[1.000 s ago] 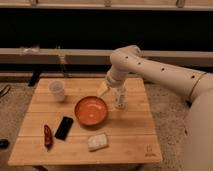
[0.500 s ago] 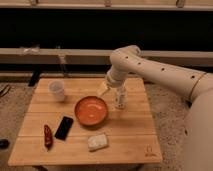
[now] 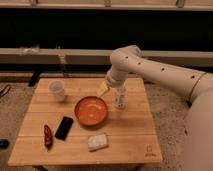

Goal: Place the bottle in the ceramic bowl

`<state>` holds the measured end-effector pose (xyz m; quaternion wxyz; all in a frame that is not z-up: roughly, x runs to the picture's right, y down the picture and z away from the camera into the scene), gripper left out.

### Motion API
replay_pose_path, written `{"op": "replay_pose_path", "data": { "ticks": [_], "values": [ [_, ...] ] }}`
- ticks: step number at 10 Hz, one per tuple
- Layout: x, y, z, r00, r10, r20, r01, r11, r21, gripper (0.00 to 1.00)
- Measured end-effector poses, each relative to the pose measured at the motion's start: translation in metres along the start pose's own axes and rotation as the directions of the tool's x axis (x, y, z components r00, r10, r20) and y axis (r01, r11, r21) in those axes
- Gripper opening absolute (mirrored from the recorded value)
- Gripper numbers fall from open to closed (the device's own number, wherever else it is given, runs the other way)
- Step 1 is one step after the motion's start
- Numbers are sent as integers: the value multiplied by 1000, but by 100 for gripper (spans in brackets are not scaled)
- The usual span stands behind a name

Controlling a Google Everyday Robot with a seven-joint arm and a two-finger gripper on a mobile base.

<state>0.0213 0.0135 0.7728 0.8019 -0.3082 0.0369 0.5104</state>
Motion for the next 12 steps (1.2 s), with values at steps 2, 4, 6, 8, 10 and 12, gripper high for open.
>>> {"op": "replay_pose_path", "data": {
  "ticks": [2,4,6,8,10,12],
  "values": [
    [0,0,0,1000,0,0,0,1000,0,80],
    [0,0,0,1000,0,0,0,1000,0,80],
    [0,0,0,1000,0,0,0,1000,0,80],
    [1,1,0,1000,-4,-2,4,1000,-1,80],
    [1,24,-7,997,-73,5,73,997,-15,80],
    [1,41,-19,991,-130,20,131,991,-25,80]
  ]
}}
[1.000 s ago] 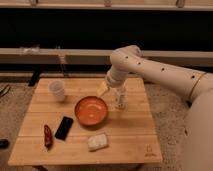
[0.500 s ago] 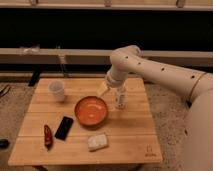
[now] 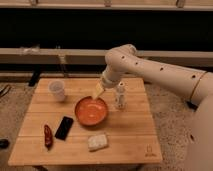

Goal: Place the bottle in the ceramic bowl

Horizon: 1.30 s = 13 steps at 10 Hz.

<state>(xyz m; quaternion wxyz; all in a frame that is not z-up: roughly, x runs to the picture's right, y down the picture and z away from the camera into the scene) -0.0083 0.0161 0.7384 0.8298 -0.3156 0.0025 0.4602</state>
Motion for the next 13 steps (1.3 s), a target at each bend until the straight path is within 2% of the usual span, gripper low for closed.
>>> {"op": "replay_pose_path", "data": {
  "ticks": [3,7,9,11,13],
  "values": [
    [0,-7,-14,1000,1,27,-2,1000,9,80],
    [7,-64,-21,993,105,54,-110,991,83,80],
    [6,-81,-22,989,129,67,-137,983,120,80],
    [11,-90,-14,989,141,50,-147,978,150,80],
    [17,-92,3,989,145,7,-144,974,173,80]
  ]
}}
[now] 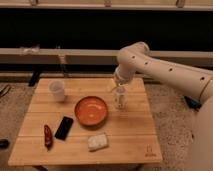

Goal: Place the bottle in the ceramic bowl

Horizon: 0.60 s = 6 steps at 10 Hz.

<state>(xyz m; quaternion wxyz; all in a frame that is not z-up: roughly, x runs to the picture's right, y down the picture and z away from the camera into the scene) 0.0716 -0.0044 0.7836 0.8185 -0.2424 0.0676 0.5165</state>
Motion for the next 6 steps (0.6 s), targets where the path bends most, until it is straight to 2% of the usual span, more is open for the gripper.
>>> {"op": "replay_pose_path", "data": {
  "ticks": [2,6],
  "values": [
    [4,4,20,999,-1,-52,2,1000,13,80],
    [9,-1,48,992,19,-127,-13,999,43,80]
  ]
}}
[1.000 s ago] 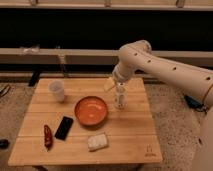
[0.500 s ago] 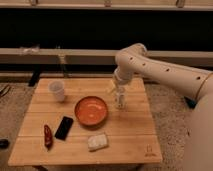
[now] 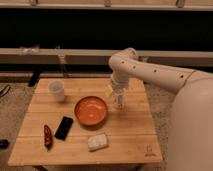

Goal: Place the bottle in the ceramic bowl

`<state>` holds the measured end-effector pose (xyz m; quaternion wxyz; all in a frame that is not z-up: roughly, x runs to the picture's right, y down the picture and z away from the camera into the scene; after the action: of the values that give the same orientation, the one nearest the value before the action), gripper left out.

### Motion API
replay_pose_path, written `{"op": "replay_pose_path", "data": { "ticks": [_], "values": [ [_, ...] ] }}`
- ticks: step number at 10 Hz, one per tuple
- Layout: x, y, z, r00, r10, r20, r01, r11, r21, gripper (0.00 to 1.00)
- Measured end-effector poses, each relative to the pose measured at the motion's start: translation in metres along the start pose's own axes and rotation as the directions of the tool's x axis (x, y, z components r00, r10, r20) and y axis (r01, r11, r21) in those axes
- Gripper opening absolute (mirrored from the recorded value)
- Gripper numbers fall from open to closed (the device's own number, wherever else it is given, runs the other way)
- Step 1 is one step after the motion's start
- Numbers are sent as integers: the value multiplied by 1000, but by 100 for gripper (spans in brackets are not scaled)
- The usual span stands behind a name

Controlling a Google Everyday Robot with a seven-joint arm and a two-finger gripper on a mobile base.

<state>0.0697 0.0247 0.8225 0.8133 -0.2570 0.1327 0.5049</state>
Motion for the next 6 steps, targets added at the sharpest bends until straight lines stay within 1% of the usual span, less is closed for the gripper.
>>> {"op": "replay_pose_path", "data": {
  "ticks": [2,4,5,6],
  "values": [
    [-5,-4,9,1000,9,-24,-9,1000,20,80],
    [-7,-8,14,999,19,-39,-18,999,31,80],
    [-11,-6,17,999,18,-47,-16,999,37,76],
    [-13,-5,18,999,13,-50,-11,999,41,69]
  ]
}}
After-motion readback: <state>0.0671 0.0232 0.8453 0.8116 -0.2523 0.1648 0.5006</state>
